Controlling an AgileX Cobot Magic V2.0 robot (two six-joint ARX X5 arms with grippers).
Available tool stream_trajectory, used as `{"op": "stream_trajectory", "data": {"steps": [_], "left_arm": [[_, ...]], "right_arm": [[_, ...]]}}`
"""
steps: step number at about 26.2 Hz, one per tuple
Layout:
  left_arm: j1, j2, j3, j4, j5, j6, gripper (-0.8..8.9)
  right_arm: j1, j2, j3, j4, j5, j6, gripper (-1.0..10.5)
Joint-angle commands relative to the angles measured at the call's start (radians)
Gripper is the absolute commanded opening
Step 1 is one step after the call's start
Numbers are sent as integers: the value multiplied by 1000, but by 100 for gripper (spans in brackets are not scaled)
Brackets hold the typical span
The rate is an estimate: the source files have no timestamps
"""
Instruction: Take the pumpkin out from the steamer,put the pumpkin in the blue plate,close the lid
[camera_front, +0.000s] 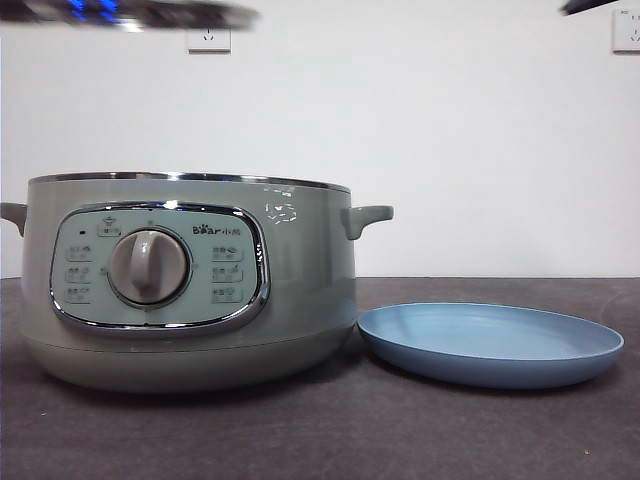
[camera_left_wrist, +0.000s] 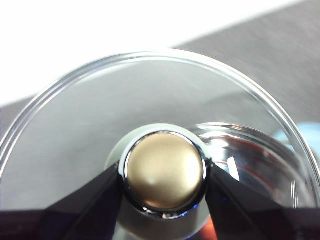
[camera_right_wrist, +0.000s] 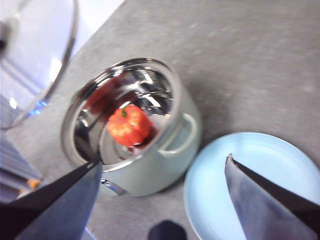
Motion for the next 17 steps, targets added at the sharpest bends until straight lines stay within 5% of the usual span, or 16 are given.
{"op": "stream_trajectory", "data": {"steps": [1,8,17], "left_arm": [[-4,-69,9,12,-56,12,-9],[-4,-170,10,-85,-215,23,-9],[-4,-206,11,-198,-419,66,-9]], "right_arm": [[69,57,5,51,9,35,422],[245,249,115,72,99,41,536],[468,543,429,-47,256,-19,540]]}}
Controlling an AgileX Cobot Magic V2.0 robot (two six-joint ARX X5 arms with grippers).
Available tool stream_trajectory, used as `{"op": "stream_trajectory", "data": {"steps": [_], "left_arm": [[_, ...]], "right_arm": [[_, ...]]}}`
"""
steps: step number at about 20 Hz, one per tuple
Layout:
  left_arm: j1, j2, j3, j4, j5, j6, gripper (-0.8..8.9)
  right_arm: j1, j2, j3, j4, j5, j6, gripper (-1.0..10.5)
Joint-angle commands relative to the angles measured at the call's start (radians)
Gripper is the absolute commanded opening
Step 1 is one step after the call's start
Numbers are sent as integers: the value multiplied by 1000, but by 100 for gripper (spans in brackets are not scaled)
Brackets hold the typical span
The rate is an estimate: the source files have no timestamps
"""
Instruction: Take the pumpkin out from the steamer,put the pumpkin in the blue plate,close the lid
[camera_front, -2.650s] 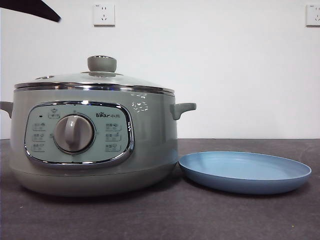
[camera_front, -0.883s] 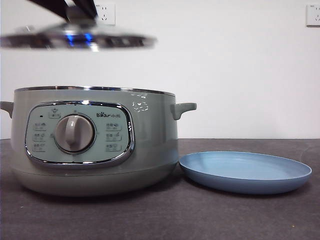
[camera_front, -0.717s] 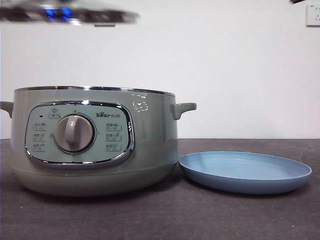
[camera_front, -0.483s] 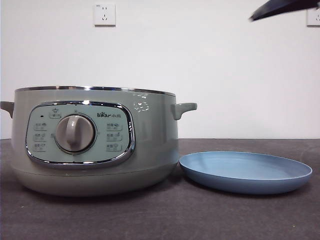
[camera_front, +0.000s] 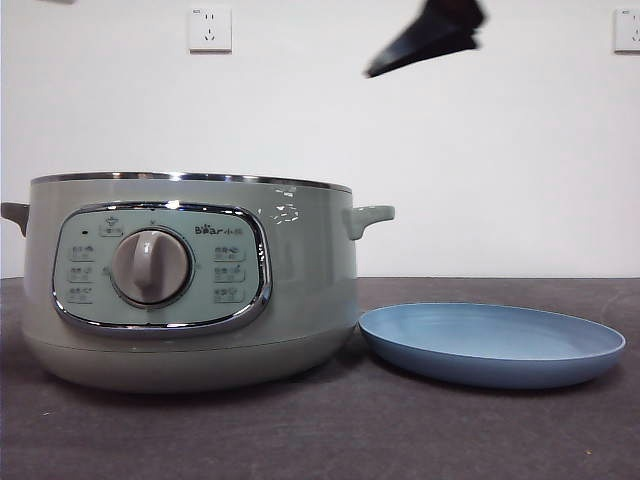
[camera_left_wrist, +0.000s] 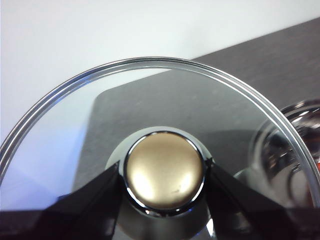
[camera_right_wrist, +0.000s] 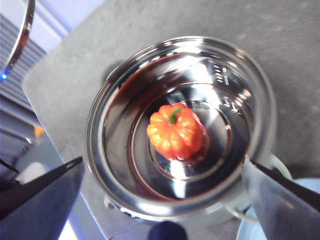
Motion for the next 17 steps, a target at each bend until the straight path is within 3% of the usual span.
{"op": "stream_trajectory", "data": {"steps": [1,5,9,12,17], "left_arm": [[-4,-7,11,10,-27,24,-9],[-4,-7,11,-5,-45,43,-9],[-4,-7,11,-11,-97,60,-9],[-4,-7,11,-15,-97,68,-9],[-4,-7,11,-16,-95,68,-9]], "right_arm": [[74,111,131,-78,76,-49,540],[166,320,391,-264,204,-111,540],[228,475,528,-315,340,-153,541],[249,552,536,-308,389,-179,541],[253,673,536,-289,392,-192,541]]}}
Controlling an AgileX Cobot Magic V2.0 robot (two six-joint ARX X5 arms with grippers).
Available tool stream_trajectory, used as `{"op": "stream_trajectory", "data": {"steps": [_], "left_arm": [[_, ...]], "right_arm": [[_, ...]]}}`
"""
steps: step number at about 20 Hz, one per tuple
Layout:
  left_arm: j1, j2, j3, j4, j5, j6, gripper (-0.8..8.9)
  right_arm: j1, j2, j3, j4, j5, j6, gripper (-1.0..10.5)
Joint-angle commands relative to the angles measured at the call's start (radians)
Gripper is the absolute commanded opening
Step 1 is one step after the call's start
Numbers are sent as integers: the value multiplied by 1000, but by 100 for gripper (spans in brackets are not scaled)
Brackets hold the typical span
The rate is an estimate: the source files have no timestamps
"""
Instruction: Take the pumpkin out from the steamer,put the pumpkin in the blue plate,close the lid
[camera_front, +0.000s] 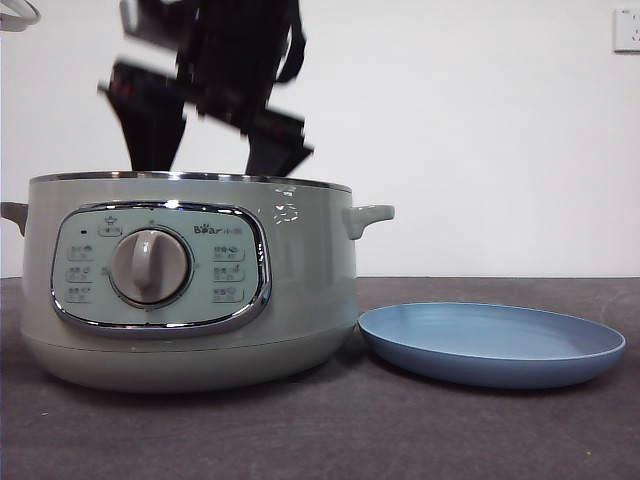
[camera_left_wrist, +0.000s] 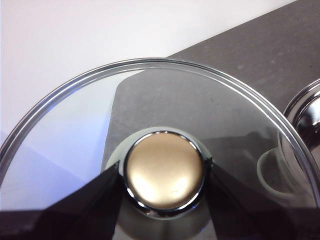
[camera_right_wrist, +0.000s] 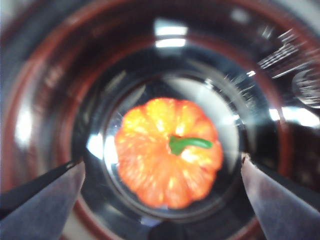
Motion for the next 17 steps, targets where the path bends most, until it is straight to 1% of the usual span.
{"op": "stream_trajectory", "data": {"steps": [1,5,6,7,8,9,13,17], "left_arm": [[-4,-10,11,35,-13,16,-9],[-4,-10,11,34,-13,16,-9],[-4,-10,11,31,-13,16,-9],[-4,-10,11,28,-13,16,-9],[-4,-10,11,27,-13,16,-9],[-4,-10,11,27,-13,16,-9],[-4,-10,11,26,-6,16,-9],[-4,-10,11,29,-5,16,-9]], "right_arm": [[2,55,2,18,2,-13,541],[2,82,2,34,2,-15,533],[2,82,2,40,3,-14,492],[2,82,2,41,5,-14,322],[2,82,2,41,4,-15,117],[2,82,2,42,4,-15,-5],[1,40,2,39,3,-5,-11],[-11,-109,2,-13,6,3,-11]]}}
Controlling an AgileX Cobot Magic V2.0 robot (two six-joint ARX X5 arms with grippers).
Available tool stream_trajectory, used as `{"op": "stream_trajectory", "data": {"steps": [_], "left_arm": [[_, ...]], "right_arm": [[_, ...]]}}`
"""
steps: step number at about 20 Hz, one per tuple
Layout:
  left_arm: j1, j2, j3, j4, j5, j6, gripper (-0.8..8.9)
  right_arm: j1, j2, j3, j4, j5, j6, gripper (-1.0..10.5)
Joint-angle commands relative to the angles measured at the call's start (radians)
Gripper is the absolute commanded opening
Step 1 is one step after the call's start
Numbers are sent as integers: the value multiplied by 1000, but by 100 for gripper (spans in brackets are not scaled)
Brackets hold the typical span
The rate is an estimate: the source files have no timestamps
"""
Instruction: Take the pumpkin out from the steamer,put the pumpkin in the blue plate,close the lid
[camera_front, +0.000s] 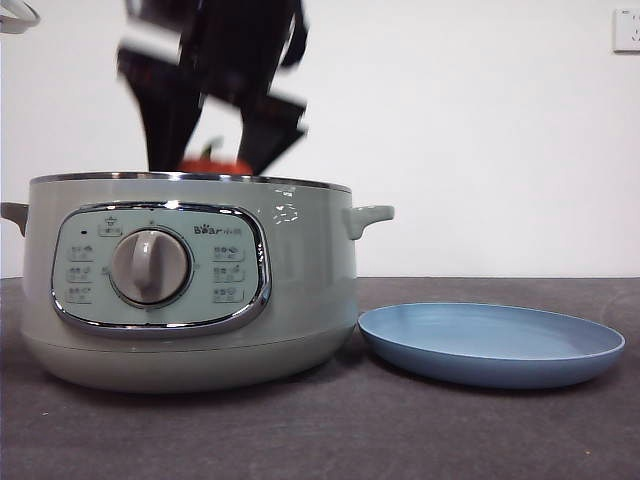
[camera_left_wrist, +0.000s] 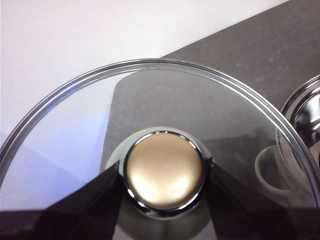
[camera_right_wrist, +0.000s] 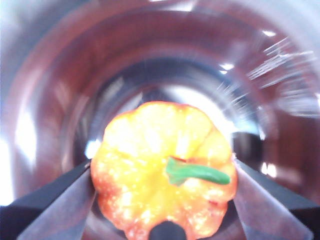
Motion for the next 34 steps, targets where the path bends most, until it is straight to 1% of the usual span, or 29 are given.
{"op": "stream_trajectory", "data": {"steps": [1,2,4,7,8,9,11,14,15,16,18,21,25,26,27,30,34], "left_arm": [[-4,-10,11,38,-11,16,-9],[-4,-10,11,44,-3,16,-9],[-4,-10,11,80,54,15,-9],[-4,-10,11,136,131,14,-9],[-4,-10,11,150,151,12,-9],[-4,-10,11,158,167,11,-9],[-4,-10,11,167,175,2,-9],[-4,-10,11,180,223,-8,-9],[-4,-10,11,188,224,-8,-9],[-4,-9,11,195,224,-8,-9],[-4,-9,11,203,251,-8,-9],[-4,-5,11,205,305,-34,-9],[-4,-5,11,210,361,-39,-9],[-4,-5,11,210,378,-39,-9],[-4,-5,11,210,388,-39,-9],[-4,-5,11,210,406,-42,-9],[-4,-5,11,210,406,-42,-9]], "right_arm": [[-18,-79,2,-52,2,9,-11],[-38,-123,2,-90,2,10,-11],[-93,-212,2,-186,3,35,-11],[-205,-302,2,-349,7,101,-11],[-242,-320,0,-387,12,127,-11],[-264,-341,-15,-387,21,151,-11],[-300,-402,-79,-387,72,184,-11],[-313,-516,-240,-377,217,244,-11],[-316,-563,-311,-360,248,262,-12],[-316,-600,-371,-336,261,272,-11],[-316,-687,-505,-269,264,294,-11],[-316,-787,-687,-157,259,314,-11],[-316,-805,-854,-3,260,313,-11],[-316,-797,-882,42,259,313,-6],[-316,-784,-910,93,240,312,-1],[-316,-731,-942,230,143,296,-2],[-316,-640,-942,364,129,283,-3]]}}
